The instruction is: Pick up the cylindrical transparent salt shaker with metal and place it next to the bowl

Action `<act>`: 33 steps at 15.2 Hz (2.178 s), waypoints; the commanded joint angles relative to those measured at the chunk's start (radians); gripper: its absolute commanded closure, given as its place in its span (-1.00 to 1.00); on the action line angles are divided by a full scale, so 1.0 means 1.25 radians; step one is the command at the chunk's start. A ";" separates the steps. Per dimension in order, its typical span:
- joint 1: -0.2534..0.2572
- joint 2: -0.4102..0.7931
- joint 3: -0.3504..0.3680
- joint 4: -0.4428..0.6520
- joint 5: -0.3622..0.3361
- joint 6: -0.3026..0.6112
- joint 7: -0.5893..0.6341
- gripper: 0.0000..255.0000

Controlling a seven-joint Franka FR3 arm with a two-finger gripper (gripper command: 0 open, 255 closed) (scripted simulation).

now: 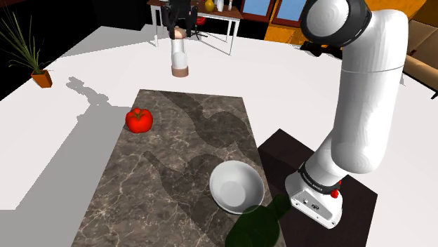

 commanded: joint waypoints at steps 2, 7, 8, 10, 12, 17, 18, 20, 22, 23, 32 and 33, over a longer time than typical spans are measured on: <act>0.003 0.018 0.000 0.063 -0.002 -0.045 0.001 1.00; 0.010 0.067 -0.001 0.198 -0.006 -0.132 0.002 1.00; 0.012 0.082 -0.001 0.235 -0.007 -0.153 0.002 1.00; 0.016 0.113 -0.002 0.306 -0.010 -0.193 0.002 1.00; 0.020 -0.011 0.006 0.101 -0.001 -0.112 0.023 1.00; 0.044 -0.191 0.026 -0.167 0.016 -0.022 0.077 1.00; 0.050 -0.219 0.031 -0.207 0.019 -0.010 0.088 1.00; 0.061 -0.272 0.041 -0.277 0.026 0.009 0.110 1.00; 0.073 -0.320 0.052 -0.340 0.033 0.024 0.134 1.00; 0.080 -0.343 0.057 -0.368 0.037 0.030 0.146 1.00; 0.139 -0.513 0.121 -0.560 0.081 0.061 0.264 1.00; 0.146 -0.528 0.129 -0.576 0.087 0.063 0.278 1.00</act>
